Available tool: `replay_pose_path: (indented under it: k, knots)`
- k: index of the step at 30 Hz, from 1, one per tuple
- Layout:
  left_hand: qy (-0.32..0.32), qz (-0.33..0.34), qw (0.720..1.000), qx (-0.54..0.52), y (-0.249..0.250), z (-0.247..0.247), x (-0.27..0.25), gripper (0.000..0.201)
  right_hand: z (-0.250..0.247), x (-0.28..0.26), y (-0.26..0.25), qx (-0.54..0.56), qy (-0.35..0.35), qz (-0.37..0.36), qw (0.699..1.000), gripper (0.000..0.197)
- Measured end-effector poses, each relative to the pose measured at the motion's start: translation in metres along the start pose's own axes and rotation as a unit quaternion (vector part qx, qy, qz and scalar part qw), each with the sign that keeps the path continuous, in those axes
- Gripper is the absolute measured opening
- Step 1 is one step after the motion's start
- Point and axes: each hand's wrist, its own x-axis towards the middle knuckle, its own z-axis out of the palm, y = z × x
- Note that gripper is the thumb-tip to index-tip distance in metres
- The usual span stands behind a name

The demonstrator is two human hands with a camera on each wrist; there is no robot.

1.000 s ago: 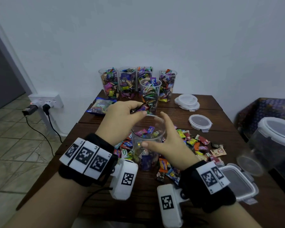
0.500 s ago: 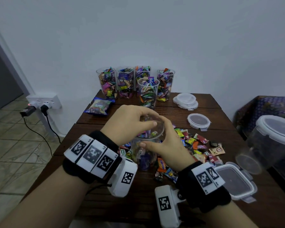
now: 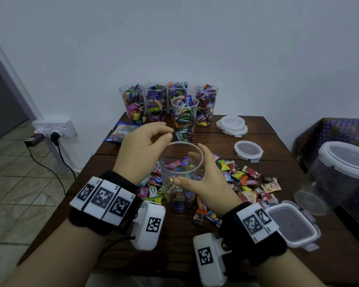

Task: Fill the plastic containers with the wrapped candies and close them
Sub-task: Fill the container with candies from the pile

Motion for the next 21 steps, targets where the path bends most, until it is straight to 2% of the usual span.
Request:
replay_pose_path:
  k: [4,7,10,13,16,21]
  knots:
    - [-0.038,-0.076,0.991,0.099,-0.012,-0.008,-0.002,0.031,-0.019,-0.004,-0.002,-0.062,-0.058,0.038,0.996,0.102]
    - [-0.099,-0.139,0.971,0.170,-0.027,-0.012,0.000,0.032,-0.047,-0.003,0.003,-0.127,-0.028,0.077,0.989,0.098]
    - [-0.198,-0.214,0.927,0.235,-0.050,-0.010,0.004,0.035,-0.080,0.006,0.018,-0.245,0.022,0.142,0.959,0.085]
    - [-0.278,-0.262,0.883,0.273,-0.068,-0.004,0.002,0.051,-0.104,0.015,0.030,-0.311,0.027,0.221,0.924,0.086]
    - [-0.325,-0.285,0.859,0.274,-0.075,0.004,0.000,0.066,-0.112,0.024,0.037,-0.330,-0.011,0.275,0.903,0.087]
    - [-0.417,-0.264,0.822,0.285,-0.067,0.019,0.004,0.094,-0.102,0.037,0.036,-0.321,-0.083,0.306,0.893,0.092]
